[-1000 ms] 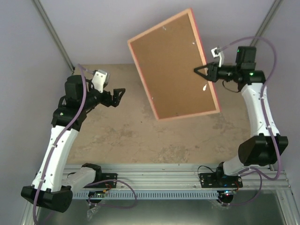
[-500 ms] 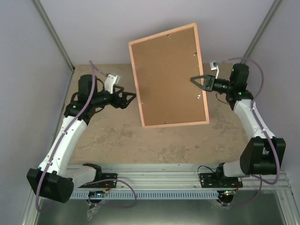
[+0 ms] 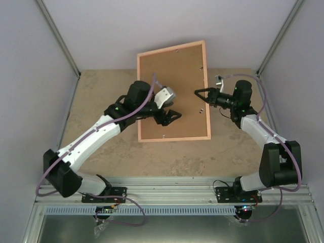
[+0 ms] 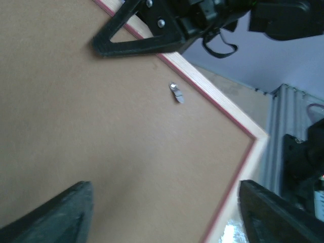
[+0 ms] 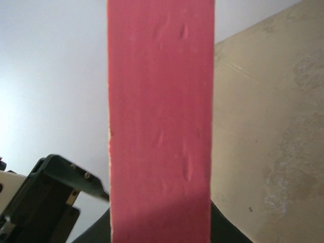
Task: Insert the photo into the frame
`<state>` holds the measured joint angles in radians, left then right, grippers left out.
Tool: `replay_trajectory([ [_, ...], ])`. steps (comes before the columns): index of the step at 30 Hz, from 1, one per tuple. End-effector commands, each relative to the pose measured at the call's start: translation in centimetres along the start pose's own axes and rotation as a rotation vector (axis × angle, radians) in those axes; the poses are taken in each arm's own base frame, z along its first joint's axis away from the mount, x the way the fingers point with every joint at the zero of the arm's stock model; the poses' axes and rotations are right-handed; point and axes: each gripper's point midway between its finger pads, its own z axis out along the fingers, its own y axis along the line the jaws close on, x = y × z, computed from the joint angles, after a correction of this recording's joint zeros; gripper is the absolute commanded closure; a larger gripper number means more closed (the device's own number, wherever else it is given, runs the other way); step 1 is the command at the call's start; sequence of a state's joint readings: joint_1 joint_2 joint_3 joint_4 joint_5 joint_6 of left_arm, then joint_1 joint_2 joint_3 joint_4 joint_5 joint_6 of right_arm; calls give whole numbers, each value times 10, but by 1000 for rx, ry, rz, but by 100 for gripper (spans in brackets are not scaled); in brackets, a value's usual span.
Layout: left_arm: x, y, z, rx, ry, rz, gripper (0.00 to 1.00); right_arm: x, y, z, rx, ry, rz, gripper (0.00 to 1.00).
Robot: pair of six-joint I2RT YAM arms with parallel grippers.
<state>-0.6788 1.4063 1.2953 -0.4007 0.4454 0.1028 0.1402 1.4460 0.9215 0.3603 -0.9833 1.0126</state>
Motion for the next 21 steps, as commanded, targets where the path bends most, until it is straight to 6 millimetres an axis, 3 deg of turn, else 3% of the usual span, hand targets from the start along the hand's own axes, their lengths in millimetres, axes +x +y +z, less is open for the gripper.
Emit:
replay_trajectory([
  [1, -18, 19, 22, -163, -10, 67, 34, -19, 49, -8, -111, -76, -109, 99],
  [7, -15, 23, 46, -266, 44, 109, 50, -17, 24, -4, -35, -84, 26, 99],
  [12, -5, 12, 69, -268, 94, 143, 52, -17, 18, -2, -35, -84, 66, 99],
  [15, 2, 16, 79, -286, 124, 134, 55, -15, 20, -2, -42, -82, 75, 99],
  [18, 7, 7, 87, -253, 139, 136, 59, -16, 21, -3, -44, -83, 77, 99],
  [21, 11, -14, 96, -181, 148, 159, 61, -15, 21, -3, -55, -87, 84, 99],
])
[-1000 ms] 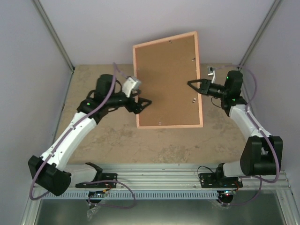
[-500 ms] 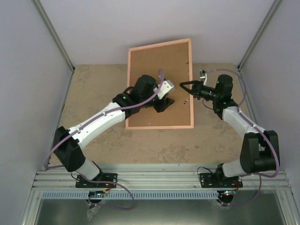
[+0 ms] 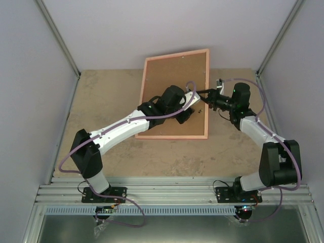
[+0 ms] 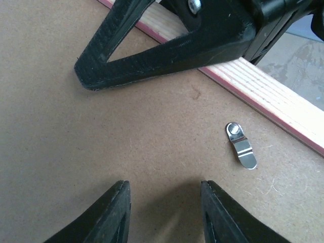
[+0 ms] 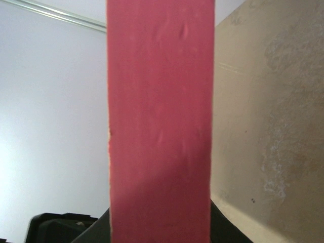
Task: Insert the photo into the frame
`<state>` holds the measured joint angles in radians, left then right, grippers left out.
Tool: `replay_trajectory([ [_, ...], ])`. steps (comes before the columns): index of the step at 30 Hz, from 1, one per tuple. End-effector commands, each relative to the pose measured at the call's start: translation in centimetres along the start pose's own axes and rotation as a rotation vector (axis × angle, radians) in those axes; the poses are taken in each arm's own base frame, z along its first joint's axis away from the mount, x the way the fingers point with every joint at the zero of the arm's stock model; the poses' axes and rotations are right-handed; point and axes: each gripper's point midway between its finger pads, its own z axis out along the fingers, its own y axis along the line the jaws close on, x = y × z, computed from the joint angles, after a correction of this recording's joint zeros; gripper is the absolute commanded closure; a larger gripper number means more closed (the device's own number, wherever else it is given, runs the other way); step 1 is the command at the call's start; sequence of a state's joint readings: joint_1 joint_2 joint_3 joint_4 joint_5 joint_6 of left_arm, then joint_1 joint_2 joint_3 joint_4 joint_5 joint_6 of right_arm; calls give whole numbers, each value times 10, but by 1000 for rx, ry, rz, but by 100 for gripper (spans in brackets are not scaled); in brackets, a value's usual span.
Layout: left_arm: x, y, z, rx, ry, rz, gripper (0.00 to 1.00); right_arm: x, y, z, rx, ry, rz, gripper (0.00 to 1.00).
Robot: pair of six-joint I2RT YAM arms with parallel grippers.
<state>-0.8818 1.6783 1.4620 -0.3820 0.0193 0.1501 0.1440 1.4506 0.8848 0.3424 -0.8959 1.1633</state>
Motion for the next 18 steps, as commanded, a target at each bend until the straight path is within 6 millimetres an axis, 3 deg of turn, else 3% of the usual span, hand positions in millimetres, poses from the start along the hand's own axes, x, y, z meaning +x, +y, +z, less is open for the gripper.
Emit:
replay_trajectory([
  [1, -5, -28, 5, 65, 4, 45, 62, -8, 47, -6, -140, -28, -104, 99],
  [5, -5, -42, 13, 101, 9, 48, 67, -6, 48, -6, -148, -24, -97, 99],
  [12, -4, -48, 21, 130, 17, 39, 69, -3, 57, -8, -183, -21, -103, 99],
  [18, -11, -46, -10, 147, -43, 66, 71, -2, 57, -8, -186, -15, -114, 99],
])
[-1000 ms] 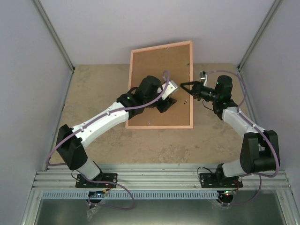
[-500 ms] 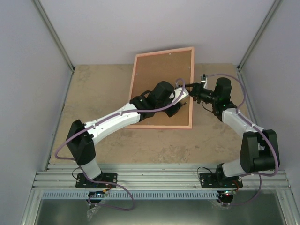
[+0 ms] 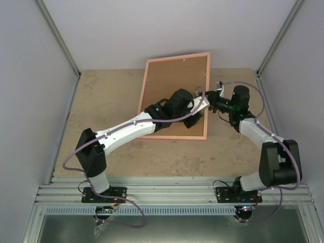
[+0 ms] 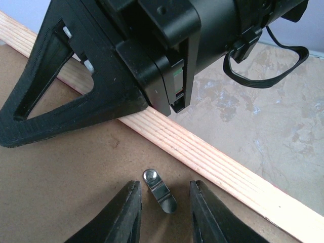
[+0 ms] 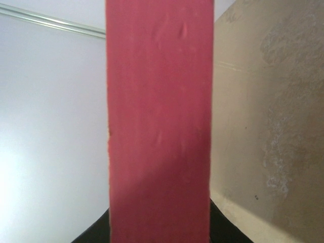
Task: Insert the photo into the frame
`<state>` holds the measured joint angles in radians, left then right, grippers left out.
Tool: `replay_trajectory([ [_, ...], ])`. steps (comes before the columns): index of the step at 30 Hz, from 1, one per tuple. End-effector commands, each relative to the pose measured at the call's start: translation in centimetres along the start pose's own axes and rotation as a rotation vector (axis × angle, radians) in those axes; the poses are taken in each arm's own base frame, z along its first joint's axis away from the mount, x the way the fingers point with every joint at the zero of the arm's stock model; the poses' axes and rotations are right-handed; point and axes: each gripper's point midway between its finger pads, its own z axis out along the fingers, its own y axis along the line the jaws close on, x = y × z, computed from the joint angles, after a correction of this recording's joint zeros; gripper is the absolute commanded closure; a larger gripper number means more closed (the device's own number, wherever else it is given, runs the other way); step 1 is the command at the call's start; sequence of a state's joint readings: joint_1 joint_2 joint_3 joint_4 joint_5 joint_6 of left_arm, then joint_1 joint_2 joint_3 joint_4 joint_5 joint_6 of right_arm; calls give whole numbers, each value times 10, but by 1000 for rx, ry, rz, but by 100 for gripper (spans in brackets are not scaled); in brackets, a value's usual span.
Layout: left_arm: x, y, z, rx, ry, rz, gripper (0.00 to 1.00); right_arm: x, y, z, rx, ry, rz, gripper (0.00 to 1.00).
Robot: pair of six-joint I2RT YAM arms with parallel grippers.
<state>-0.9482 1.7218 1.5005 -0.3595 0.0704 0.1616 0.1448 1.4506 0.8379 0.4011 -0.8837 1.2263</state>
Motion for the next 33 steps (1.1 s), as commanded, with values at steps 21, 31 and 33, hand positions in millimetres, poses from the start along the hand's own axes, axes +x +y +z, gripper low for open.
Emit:
replay_trajectory([
  [21, -4, 29, -22, -55, -31, -2, 73, 2, 71, -7, -217, 13, -154, 99],
  [31, 5, -7, 2, 33, -1, 26, 77, 3, 71, -7, -226, 15, -135, 99],
  [33, 3, -7, 5, 37, -4, 19, 77, 5, 72, -6, -232, 19, -132, 99],
])
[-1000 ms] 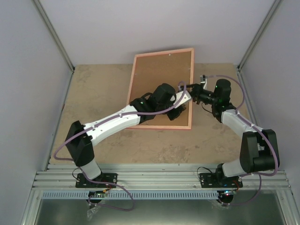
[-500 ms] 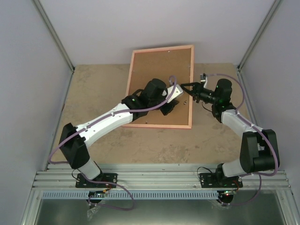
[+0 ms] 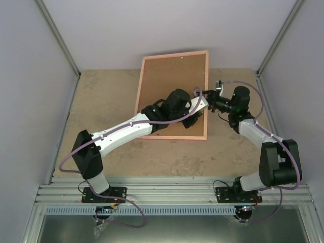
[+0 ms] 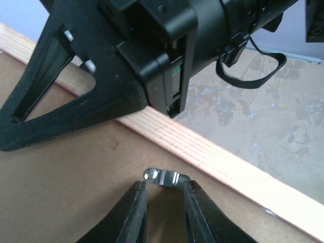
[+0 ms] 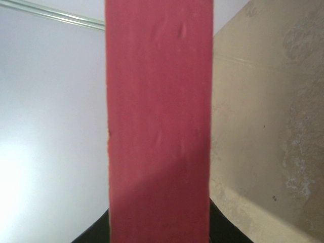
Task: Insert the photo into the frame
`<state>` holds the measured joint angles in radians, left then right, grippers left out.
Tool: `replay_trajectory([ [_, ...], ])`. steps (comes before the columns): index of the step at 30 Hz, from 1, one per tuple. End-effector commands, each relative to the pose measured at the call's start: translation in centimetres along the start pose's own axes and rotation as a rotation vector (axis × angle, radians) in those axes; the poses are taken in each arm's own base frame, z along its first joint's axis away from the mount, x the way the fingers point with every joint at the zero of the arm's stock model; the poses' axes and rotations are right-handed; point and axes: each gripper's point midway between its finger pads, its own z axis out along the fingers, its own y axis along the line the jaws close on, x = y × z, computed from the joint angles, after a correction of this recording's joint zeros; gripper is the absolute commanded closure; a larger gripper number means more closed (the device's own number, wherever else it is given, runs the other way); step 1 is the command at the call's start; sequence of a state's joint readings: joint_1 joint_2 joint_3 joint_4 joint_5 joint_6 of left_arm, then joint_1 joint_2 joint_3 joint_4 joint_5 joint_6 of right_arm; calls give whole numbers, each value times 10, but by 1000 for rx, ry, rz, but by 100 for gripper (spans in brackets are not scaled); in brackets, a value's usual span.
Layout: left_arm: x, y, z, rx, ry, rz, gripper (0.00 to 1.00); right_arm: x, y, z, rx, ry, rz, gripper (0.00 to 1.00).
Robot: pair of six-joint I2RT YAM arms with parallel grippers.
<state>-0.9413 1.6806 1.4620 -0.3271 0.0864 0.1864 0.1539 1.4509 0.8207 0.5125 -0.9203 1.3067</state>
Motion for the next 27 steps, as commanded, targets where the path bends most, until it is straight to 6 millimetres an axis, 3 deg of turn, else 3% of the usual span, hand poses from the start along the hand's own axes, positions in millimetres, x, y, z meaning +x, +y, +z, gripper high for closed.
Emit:
replay_trajectory([
  [1, 6, -8, 17, 33, 30, -9, 78, 1, 58, -3, -164, 5, -139, 99],
  [11, 8, 17, 35, -100, 40, -48, 85, 7, 65, -4, -195, 13, -111, 99],
  [27, -4, 21, 49, -108, 5, -172, 87, 13, 69, -5, -223, 19, -67, 99],
])
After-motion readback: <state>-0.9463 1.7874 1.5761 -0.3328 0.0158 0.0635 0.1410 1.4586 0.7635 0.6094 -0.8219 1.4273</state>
